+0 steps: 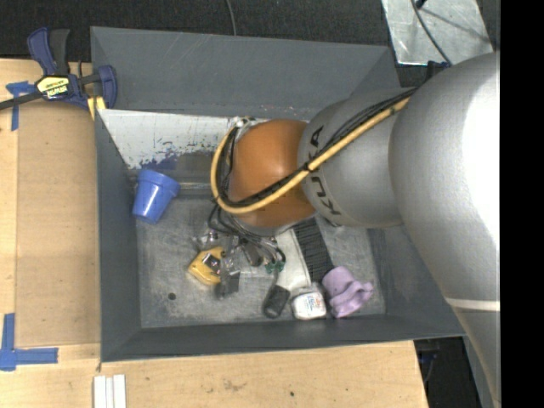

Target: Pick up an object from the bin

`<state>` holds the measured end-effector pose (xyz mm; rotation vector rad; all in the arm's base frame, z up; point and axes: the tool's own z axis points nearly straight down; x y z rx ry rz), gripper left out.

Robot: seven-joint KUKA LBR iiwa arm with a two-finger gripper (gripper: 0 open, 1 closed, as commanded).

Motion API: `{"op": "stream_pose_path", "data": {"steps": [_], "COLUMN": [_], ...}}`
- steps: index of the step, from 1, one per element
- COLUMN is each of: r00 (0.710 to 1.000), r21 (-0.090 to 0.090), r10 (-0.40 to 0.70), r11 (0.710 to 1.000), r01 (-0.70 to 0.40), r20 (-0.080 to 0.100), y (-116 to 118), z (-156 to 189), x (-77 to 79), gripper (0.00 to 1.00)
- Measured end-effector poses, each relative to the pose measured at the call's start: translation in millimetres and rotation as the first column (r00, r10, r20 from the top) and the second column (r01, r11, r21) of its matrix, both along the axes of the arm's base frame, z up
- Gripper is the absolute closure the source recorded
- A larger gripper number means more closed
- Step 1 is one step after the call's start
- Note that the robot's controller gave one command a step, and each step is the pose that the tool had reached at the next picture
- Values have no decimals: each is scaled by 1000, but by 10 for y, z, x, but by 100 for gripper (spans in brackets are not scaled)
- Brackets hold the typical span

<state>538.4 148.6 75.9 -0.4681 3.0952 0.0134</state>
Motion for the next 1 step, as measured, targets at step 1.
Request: {"op": "stream_pose_path", "data": {"steps": [1], "r00": [999], "r21": [-9], "r10": [-34], "r11": [999], "r01": [34], "r20": [-5], "y": [89], "z": [1514], "x": [191], "gripper": [100]}}
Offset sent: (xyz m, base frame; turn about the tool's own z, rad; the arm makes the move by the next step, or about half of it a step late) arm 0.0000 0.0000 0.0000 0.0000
